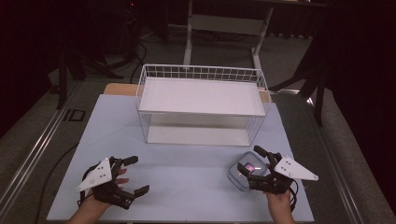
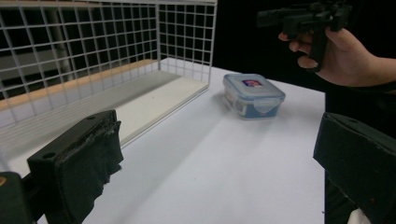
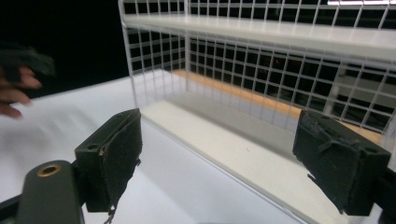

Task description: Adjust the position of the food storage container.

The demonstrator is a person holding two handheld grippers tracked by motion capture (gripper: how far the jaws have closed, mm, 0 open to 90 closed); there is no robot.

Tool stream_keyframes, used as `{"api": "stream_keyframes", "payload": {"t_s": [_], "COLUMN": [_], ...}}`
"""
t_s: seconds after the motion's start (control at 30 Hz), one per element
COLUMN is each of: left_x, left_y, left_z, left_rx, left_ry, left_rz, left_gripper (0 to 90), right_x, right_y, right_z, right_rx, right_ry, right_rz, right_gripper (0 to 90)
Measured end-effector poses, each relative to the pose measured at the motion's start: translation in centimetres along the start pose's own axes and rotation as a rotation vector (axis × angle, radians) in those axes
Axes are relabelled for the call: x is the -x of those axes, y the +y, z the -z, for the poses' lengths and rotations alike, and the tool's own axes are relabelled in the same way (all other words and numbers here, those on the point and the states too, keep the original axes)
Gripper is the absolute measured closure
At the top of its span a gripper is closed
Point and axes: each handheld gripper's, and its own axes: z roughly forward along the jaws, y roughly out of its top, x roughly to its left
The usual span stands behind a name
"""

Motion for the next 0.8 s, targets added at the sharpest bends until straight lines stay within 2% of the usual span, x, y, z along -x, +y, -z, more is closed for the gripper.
{"api": "stream_keyframes", "payload": {"t_s": [0.2,0.4,0.47,0.57,0.67,0.7,0.73,0.8], "left_x": [-0.1,0.0,0.0,0.0,0.0,0.0,0.0,0.1], "left_y": [-0.1,-0.2,-0.2,-0.3,-0.2,-0.2,-0.2,-0.2], "left_z": [-0.3,-0.8,-0.8,-0.7,-0.7,-0.7,-0.6,-0.6], "left_rx": [-0.015,-0.024,-0.021,-0.017,-0.006,-0.001,0.002,0.006], "left_ry": [0.014,0.025,0.031,0.039,0.047,0.048,0.049,0.049], "left_rz": [0.027,0.006,0.003,0.007,0.008,0.012,0.011,0.013], "left_gripper": [1.8,1.8,1.8,1.8,1.8,1.8,1.8,1.8], "right_x": [-1.0,-1.6,-1.7,-2.0,-1.7,-0.8,-0.4,0.5], "right_y": [0.8,1.7,2.0,3.5,4.0,4.2,4.3,4.4], "right_z": [0.3,0.5,0.5,0.7,0.8,0.8,0.8,0.7], "right_rx": [0.027,0.032,0.021,-0.005,-0.008,-0.017,-0.022,-0.035], "right_ry": [0.029,0.041,0.042,0.044,0.033,0.02,0.029,0.01], "right_rz": [-0.006,-0.017,-0.005,0.045,0.054,0.026,0.011,0.012], "right_gripper": [13.0,13.1,13.2,13.9,14.0,15.2,18.7,21.1]}}
